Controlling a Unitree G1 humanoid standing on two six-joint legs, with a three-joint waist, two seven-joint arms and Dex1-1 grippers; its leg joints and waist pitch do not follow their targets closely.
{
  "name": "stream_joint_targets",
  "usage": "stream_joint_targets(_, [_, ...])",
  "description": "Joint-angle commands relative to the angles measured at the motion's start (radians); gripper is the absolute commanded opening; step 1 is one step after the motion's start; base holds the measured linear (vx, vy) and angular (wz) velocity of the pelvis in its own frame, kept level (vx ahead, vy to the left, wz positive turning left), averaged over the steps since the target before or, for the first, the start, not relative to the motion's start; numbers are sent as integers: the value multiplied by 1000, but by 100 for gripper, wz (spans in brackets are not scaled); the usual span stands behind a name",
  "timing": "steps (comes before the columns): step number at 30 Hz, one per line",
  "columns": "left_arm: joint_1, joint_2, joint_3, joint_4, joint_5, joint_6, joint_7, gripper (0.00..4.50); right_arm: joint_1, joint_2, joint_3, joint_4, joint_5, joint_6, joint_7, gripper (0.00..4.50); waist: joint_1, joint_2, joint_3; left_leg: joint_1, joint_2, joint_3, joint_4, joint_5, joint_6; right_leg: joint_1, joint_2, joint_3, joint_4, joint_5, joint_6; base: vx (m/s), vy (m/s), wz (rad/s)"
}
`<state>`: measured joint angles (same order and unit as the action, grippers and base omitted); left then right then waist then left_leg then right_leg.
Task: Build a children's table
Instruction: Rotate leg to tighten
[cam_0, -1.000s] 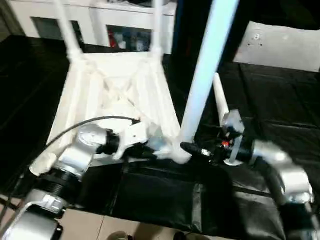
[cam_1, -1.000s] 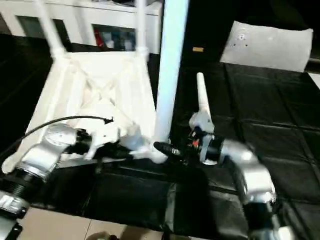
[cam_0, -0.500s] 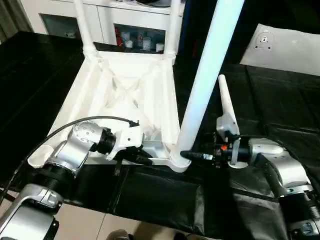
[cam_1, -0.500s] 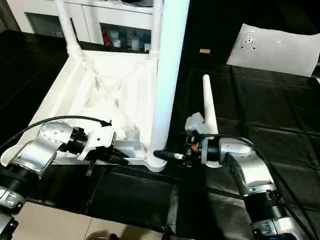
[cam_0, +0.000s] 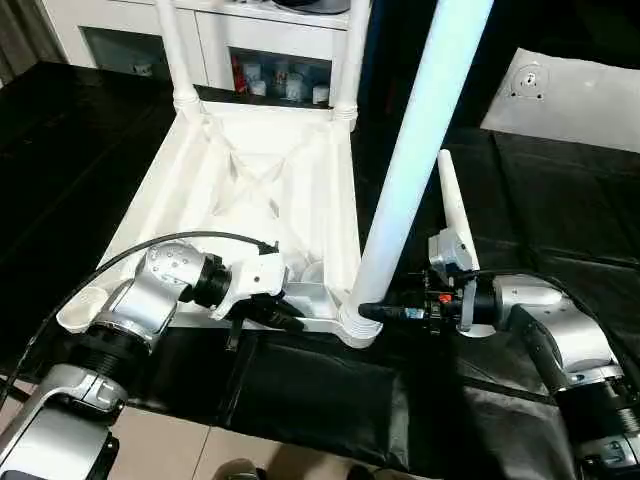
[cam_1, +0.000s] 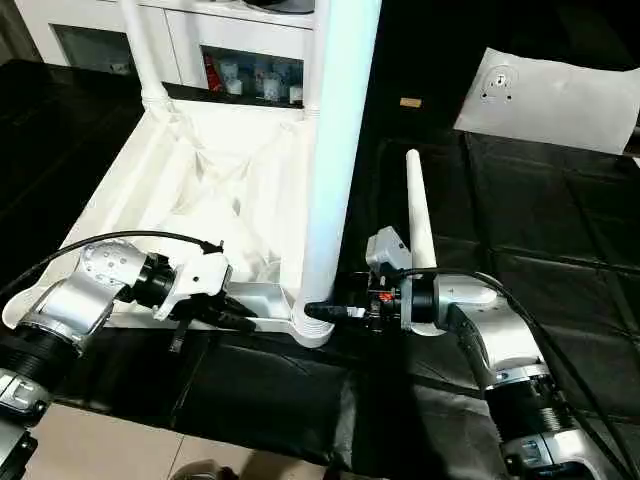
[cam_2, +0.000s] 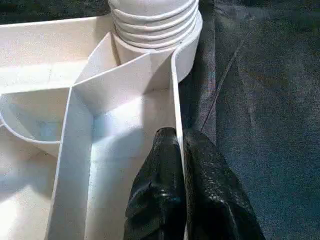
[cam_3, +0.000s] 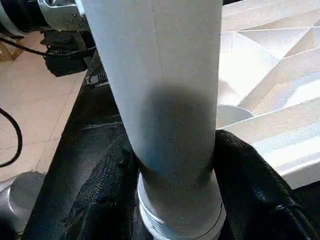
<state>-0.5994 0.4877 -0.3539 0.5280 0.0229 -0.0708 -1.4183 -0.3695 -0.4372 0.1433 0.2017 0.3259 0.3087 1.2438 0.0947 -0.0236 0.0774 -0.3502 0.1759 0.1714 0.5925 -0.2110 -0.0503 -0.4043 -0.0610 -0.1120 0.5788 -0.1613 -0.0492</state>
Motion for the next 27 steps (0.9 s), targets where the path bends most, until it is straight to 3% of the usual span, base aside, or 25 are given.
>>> stream_joint_targets(1, [-15, -25, -31, -13, 21, 17, 16, 0, 37, 28, 6, -40, 36, 48, -29, 191, -5, 2, -63, 5, 69, -15, -67, -68, 81, 60, -103, 71, -58, -232, -171, 0, 0, 0])
stream_joint_targets(2, [-19, -37, -28, -13, 32, 40, 52, 0, 50, 45, 3, -56, 42, 63, -57, 191, -3, 9, -61, 5, 69, -17, -69, -81, 76, 60, -105, 70, -61, -242, -172, 0, 0, 0])
stream_joint_targets(4, [-27, -70, -16, -19, 45, 111, 131, 0, 71, 89, -4, -86, 47, 87, -131, 191, -6, 7, -58, 8, 70, -17, -73, -103, 58, 58, -103, 72, -65, -273, -165, 0, 0, 0])
stream_joint_targets(5, [-29, -77, -13, -21, 47, 128, 147, 0, 75, 99, -5, -92, 47, 92, -148, 191, -8, 6, -52, 11, 66, -19, -74, -144, 46, 57, -106, 68, -77, -353, -150, 0, 0, 0])
stream_joint_targets(6, [-30, -106, 1, -31, 35, 164, 186, 0, 81, 137, -9, -97, 37, 110, -216, 191, -9, 13, -50, 14, 63, -20, -76, -163, 31, 56, -107, 68, -85, -415, -131, 0, 0, 0])
stream_joint_targets(7, [-29, -137, 9, -48, 32, 207, 229, 0, 90, 184, -8, -101, 21, 124, -293, 191, -13, 11, -48, 15, 64, -19, -77, -173, 25, 52, -106, 68, -91, -438, -124, 0, 0, 0])
stream_joint_targets(9, [-31, -195, 18, -68, 43, 266, 320, 0, 103, 267, -2, -109, -8, 146, -418, 191, -24, 10, -43, 13, 56, -26, -80, -218, 7, 54, -108, 59, -108, -557, -74, 0, 0, 0])
stream_joint_targets(12, [-35, -261, 38, -87, 46, 341, 418, 0, 100, 356, -10, -93, -39, 158, -550, 191, -48, 12, -38, 18, 51, -31, -78, -266, 0, 47, -108, 50, -126, -637, -39, 0, 0, 0])
stream_joint_targets(13, [-40, -299, 49, -94, 51, 388, 478, 0, 87, 411, -20, -71, -57, 165, -637, 191, -53, 14, -39, 18, 50, -32, -77, -268, -2, 48, -108, 50, -123, -631, -39, 0, 0, 0])
stream_joint_targets(14, [-44, -332, 58, -103, 63, 429, 536, 0, 72, 453, -25, -54, -76, 171, -711, 191, -68, 13, -35, 13, 48, -39, -79, -300, 2, 51, -104, 38, -130, -650, -24, 0, 0, 0])
stream_joint_targets(16, [-50, -374, 74, -116, 79, 484, 610, 0, 48, 505, -27, -29, -104, 173, -798, 191, -76, 20, -34, 22, 50, -39, -78, -330, 5, 47, -104, 31, -137, -661, -18, 0, 0, 0])
stream_joint_targets(18, [-60, -408, 87, -112, 109, 502, 691, 0, 13, 559, -54, 15, -130, 182, -898, 191, -98, 27, -25, 33, 51, -46, -79, -395, 8, 45, -103, 12, -156, -674, -3, 0, 0, 0])
stream_joint_targets(19, [-61, -415, 88, -114, 117, 510, 709, 0, 3, 578, -66, 29, -128, 178, -921, 191, -107, 23, -28, 33, 51, -48, -78, -404, 9, 48, -103, 7, -157, -667, 0, 0, 0, 0])
stream_joint_targets(20, [-64, -422, 91, -108, 123, 510, 727, 0, -4, 588, -69, 38, -127, 160, -925, 191, -113, 27, -27, 26, 53, -53, -83, -422, 13, 59, -105, 1, -157, -655, 10, 0, 0, 0])
stream_joint_targets(21, [-67, -427, 94, -104, 126, 510, 740, 0, -8, 594, -69, 43, -125, 138, -918, 191, -117, 39, -25, 31, 61, -58, -88, -455, 15, 61, -107, -4, -158, -625, 11, 0, 0, 0])
stream_joint_targets(22, [-67, -425, 93, -102, 127, 507, 738, 0, -6, 594, -70, 41, -125, 133, -918, 226, -123, 39, -22, 31, 64, -61, -92, -477, 14, 61, -106, -8, -156, -607, 11, 0, 0, 0])
stream_joint_targets(23, [-67, -416, 88, -100, 132, 500, 728, 0, 0, 596, -77, 34, -127, 117, -919, 226, -125, 36, -22, 32, 64, -63, -95, -501, 8, 60, -110, -7, -156, -594, 9, 0, 0, 0])
stream_joint_targets(24, [-64, -406, 82, -103, 136, 492, 722, 0, 8, 594, -80, 24, -131, 110, -918, 226, -125, 32, -24, 32, 59, -61, -92, -489, 5, 59, -118, -3, -156, -600, 4, 0, 0, 0])
stream_joint_targets(25, [-61, -393, 78, -105, 138, 480, 712, 0, 18, 586, -84, 13, -131, 108, -915, 267, -124, 30, -24, 30, 57, -61, -92, -476, 6, 59, -121, 0, -156, -608, 2, 0, 0, 0])
stream_joint_targets(27, [-49, -366, 73, -117, 139, 471, 687, 0, 42, 558, -88, -15, -127, 108, -888, 269, -118, 30, -26, 24, 55, -58, -91, -420, 15, 60, -129, 8, -156, -613, -3, 0, 0, 0])
